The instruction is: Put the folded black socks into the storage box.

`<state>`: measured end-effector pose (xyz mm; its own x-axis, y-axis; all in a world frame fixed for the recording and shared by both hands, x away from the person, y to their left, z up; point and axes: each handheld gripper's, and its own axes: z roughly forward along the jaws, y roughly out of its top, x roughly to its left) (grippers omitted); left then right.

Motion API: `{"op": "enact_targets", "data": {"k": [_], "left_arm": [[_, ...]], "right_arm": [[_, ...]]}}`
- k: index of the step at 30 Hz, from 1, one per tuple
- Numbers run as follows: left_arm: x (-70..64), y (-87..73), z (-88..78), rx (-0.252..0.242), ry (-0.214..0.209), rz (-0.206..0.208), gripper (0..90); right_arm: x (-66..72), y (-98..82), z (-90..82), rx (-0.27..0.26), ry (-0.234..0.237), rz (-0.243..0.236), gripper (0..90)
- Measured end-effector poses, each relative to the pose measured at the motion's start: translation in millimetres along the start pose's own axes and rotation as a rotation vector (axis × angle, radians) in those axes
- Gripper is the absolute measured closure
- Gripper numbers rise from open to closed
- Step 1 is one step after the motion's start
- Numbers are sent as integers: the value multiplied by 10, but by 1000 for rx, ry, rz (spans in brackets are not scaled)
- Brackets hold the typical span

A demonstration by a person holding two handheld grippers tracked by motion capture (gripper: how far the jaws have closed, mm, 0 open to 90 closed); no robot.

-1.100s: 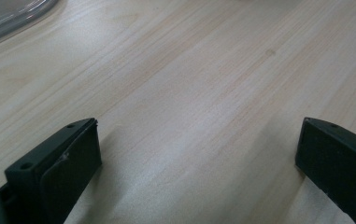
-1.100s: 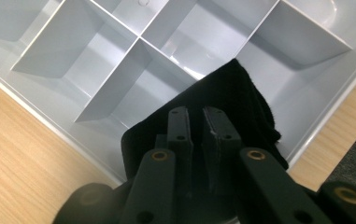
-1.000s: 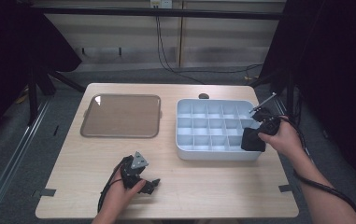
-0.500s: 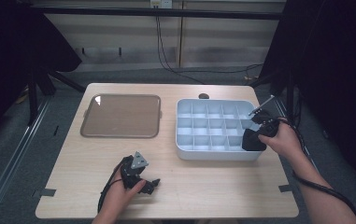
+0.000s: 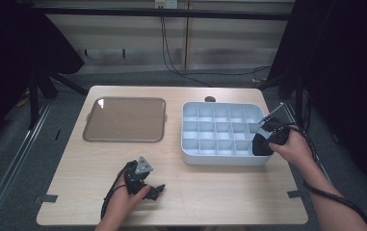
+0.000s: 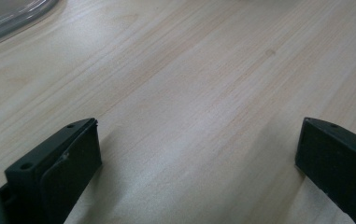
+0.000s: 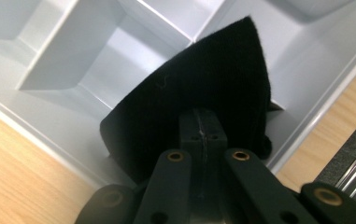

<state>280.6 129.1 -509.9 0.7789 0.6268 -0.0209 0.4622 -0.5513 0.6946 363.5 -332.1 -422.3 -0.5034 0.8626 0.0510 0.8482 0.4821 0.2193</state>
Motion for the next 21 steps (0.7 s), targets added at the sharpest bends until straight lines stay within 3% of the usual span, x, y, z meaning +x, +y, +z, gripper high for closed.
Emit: {"op": "enact_targets", "data": {"k": [21], "left_arm": [[0, 0, 0, 0, 0, 0, 0]], "right_arm": [[-45, -71, 131, 8, 15, 20, 900]]}}
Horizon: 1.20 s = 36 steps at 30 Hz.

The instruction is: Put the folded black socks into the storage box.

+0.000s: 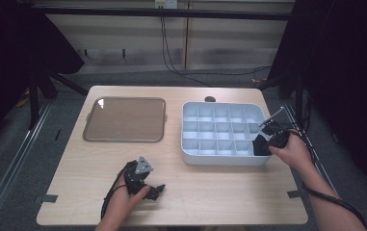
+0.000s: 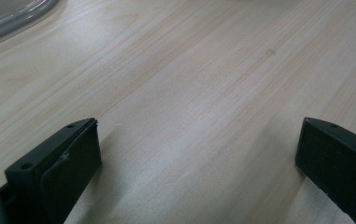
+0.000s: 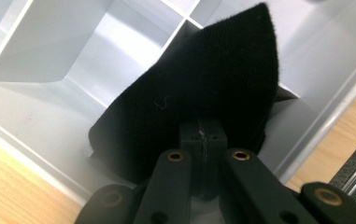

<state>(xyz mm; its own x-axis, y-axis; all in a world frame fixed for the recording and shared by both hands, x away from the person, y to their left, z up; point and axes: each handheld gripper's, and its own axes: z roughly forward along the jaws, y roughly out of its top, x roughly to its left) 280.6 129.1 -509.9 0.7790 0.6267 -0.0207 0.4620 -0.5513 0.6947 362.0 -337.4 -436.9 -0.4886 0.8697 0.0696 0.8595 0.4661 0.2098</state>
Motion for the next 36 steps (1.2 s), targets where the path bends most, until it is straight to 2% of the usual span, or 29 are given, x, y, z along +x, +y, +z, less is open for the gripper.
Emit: {"op": "enact_targets", "data": {"k": [16, 29, 36], "left_arm": [[0, 0, 0, 0, 0, 0, 0], [-3, -1, 0, 0, 0, -1, 0], [-2, 0, 0, -1, 1, -1, 0]], "right_arm": [[-1, -5, 52, 16, -1, -2, 900], [22, 16, 77, 37, -19, -14, 900], [24, -3, 44, 22, -26, -20, 900]]}}
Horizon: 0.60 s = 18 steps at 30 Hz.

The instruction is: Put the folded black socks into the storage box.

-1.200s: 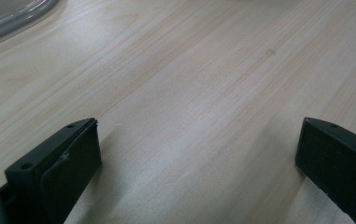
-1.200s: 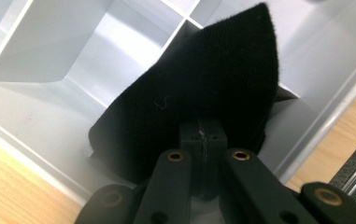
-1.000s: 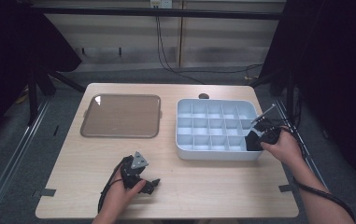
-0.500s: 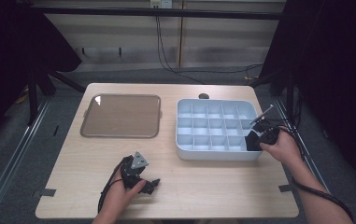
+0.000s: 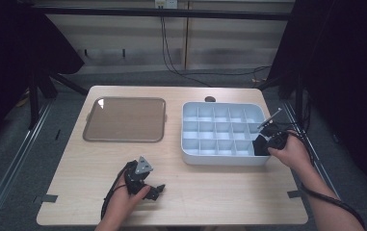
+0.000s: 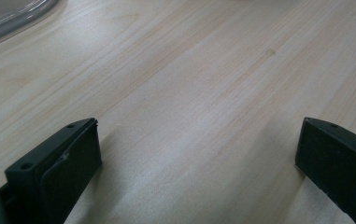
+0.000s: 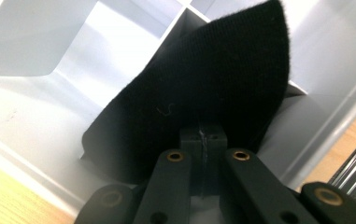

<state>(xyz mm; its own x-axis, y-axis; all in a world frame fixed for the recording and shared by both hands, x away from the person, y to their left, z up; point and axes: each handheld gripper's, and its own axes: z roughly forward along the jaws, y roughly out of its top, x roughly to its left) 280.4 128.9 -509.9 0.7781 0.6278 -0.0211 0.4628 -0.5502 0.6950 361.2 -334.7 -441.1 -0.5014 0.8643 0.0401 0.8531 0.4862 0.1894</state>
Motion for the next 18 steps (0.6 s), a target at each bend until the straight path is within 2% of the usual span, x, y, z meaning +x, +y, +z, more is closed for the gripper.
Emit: {"op": "enact_targets", "data": {"k": [6, 10, 14, 18], "left_arm": [[0, 0, 0, 0, 0, 0, 0], [0, 0, 0, 0, 0, 0, 0], [1, 0, 0, 0, 0, 1, 0], [5, 4, 0, 2, 4, 7, 0]], "right_arm": [[14, 2, -70, -6, -1, 5, 900], [17, 1, -119, -17, 1, -8, 900], [30, 1, -166, -21, 20, -7, 900], [35, 2, -208, -26, 18, -7, 853]]}}
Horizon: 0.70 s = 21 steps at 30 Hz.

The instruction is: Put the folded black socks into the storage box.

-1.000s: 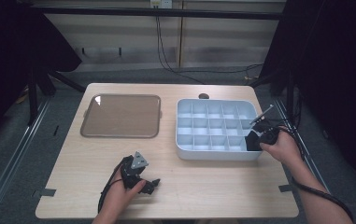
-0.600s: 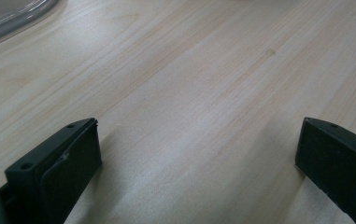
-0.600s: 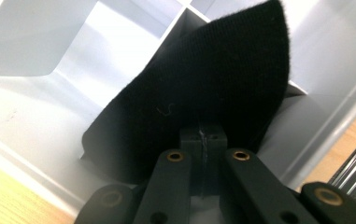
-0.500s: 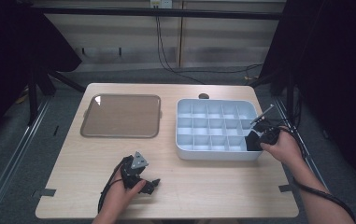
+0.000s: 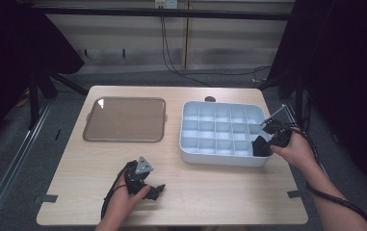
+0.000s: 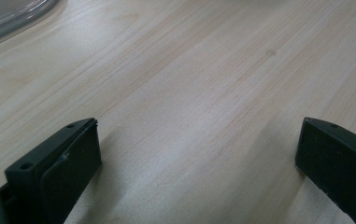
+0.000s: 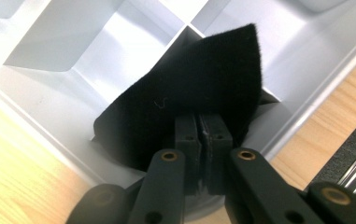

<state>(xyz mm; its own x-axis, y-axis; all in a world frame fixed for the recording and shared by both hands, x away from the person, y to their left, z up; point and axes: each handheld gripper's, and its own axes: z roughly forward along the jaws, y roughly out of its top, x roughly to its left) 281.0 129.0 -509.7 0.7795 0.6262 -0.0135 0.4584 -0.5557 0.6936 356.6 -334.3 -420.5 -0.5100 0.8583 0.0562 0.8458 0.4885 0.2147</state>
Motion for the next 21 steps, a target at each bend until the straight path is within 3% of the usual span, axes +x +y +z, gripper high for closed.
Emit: {"op": "enact_targets", "data": {"k": [7, 21], "left_arm": [[0, 0, 0, 0, 0, 0, 0], [0, 0, 0, 0, 0, -1, 0]], "right_arm": [[-9, -9, -114, -32, 3, -6, 824], [52, 54, -195, -36, 13, -22, 745]]}}
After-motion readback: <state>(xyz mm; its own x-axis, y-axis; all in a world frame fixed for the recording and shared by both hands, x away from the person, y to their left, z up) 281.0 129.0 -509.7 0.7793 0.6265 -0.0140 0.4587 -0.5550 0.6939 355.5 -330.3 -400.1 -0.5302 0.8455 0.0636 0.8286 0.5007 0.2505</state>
